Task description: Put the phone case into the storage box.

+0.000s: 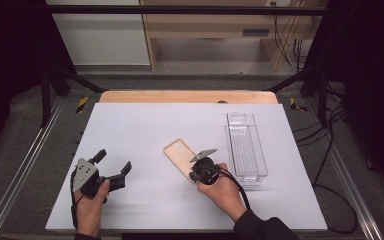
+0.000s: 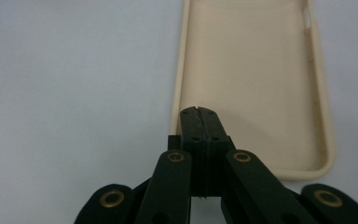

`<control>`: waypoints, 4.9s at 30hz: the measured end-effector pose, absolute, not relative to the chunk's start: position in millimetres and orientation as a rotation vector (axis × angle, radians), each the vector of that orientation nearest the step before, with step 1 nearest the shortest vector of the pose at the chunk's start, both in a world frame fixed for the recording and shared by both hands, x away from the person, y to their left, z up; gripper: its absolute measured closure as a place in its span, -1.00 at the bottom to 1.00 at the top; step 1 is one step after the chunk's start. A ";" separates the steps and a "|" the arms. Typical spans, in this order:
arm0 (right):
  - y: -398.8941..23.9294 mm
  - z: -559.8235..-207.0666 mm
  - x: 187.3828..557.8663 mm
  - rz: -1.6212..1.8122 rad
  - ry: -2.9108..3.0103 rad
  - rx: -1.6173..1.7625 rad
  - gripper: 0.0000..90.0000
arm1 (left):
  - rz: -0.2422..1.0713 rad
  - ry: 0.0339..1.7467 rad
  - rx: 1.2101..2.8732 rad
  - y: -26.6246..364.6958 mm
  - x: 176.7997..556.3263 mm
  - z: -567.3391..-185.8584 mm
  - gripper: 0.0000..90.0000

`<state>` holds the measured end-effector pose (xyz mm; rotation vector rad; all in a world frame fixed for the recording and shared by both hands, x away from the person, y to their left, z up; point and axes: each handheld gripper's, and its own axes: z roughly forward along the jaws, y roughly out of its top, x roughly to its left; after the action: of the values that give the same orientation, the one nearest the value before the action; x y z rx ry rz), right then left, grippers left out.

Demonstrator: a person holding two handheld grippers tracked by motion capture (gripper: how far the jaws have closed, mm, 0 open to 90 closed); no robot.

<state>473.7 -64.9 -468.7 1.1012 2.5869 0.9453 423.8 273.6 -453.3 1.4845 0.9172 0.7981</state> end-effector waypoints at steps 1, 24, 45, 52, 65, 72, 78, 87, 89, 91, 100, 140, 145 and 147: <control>-67.5 -468.8 468.9 0.949 2.594 1.096 1.00 | 0.798 0.919 1.482 273.1 423.7 -453.4 -0.99; -93.1 -468.6 418.4 0.965 2.672 1.027 1.00 | 0.799 0.917 1.496 272.1 423.9 -453.9 -0.99; -105.5 -467.3 404.4 0.942 2.717 0.961 1.00 | 0.786 0.924 1.512 271.7 424.4 -454.4 -0.98; -110.0 -467.2 402.1 0.944 2.729 0.953 1.00 | 0.783 0.926 1.518 271.3 424.2 -454.2 -0.98; -114.0 -466.7 399.7 0.934 2.744 0.935 1.00 | 0.777 0.929 1.521 271.1 424.0 -454.0 -0.98; -115.2 -466.4 397.9 0.927 2.749 0.929 1.00 | 0.774 0.932 1.520 271.6 424.0 -454.0 -0.98; -116.6 -466.2 396.6 0.923 2.756 0.917 1.00 | 0.766 0.932 1.527 270.9 424.2 -454.1 -0.98; -121.7 -462.9 397.6 1.029 2.671 0.971 0.82 | 0.746 0.949 1.535 271.4 424.3 -453.7 -0.98; -124.5 -460.1 398.4 1.102 2.627 0.982 0.76 | 0.734 0.945 1.539 270.3 425.1 -454.1 -0.98; -127.3 -456.0 398.8 1.196 2.556 0.978 0.66 | 0.729 0.944 1.544 269.3 425.3 -454.3 -0.98; -129.9 -439.5 399.3 1.383 2.354 0.940 0.14 | 0.720 0.942 1.559 267.8 425.0 -454.8 -0.98; -235.0 -419.2 397.9 1.501 1.770 0.933 -0.91 | 0.602 0.880 1.798 214.5 418.8 -445.8 -0.98; -252.6 -429.0 392.7 1.472 1.696 0.931 -0.92 | 0.553 0.872 1.924 187.8 420.2 -442.2 -0.96; -254.7 -430.5 392.1 1.466 1.693 0.937 -0.92 | 0.518 0.873 1.982 176.5 420.2 -437.9 -0.96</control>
<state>392.1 -254.7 -430.5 0.9367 1.6928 1.4664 420.2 176.5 -437.9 1.9816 0.8728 0.5183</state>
